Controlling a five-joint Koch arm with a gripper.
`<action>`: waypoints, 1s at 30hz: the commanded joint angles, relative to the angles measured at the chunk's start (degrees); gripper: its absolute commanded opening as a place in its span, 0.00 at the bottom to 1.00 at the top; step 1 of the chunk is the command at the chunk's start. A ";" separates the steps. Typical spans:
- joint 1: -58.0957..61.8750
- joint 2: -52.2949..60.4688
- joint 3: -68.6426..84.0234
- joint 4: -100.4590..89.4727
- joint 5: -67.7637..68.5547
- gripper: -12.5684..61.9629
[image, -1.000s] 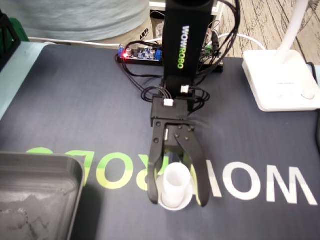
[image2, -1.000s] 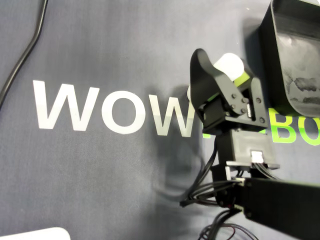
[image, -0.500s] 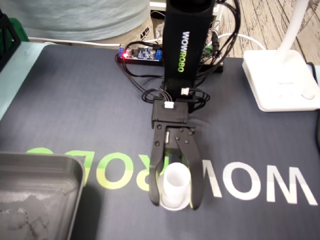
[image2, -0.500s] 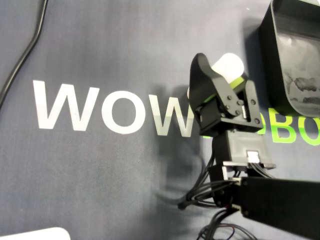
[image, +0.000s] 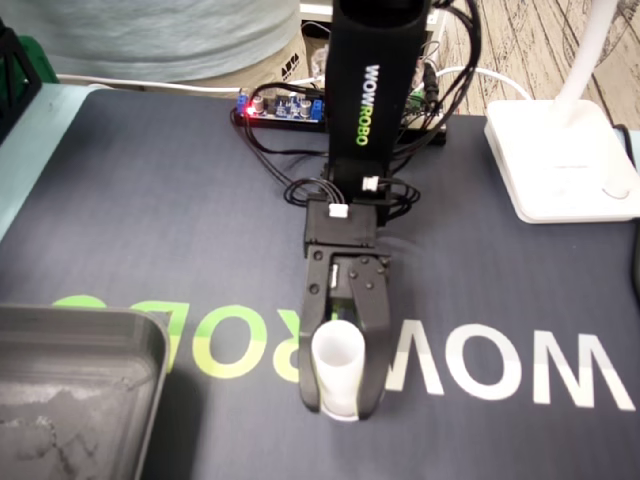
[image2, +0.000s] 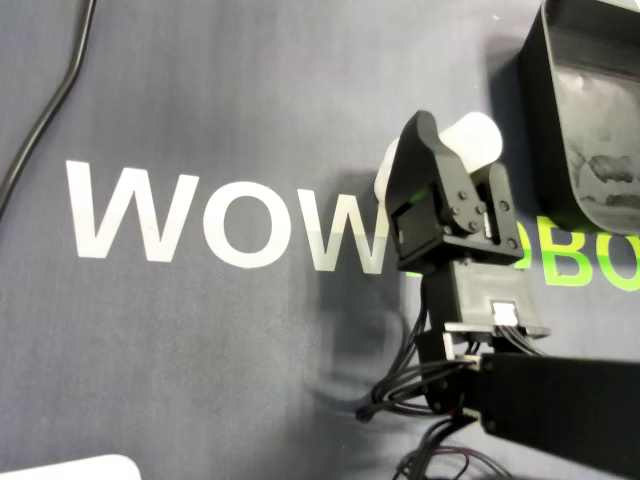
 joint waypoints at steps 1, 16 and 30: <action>0.00 0.18 -1.41 -5.36 0.97 0.24; 0.26 3.16 -2.81 -6.33 3.78 0.23; 6.68 10.90 -13.54 -1.49 17.75 0.23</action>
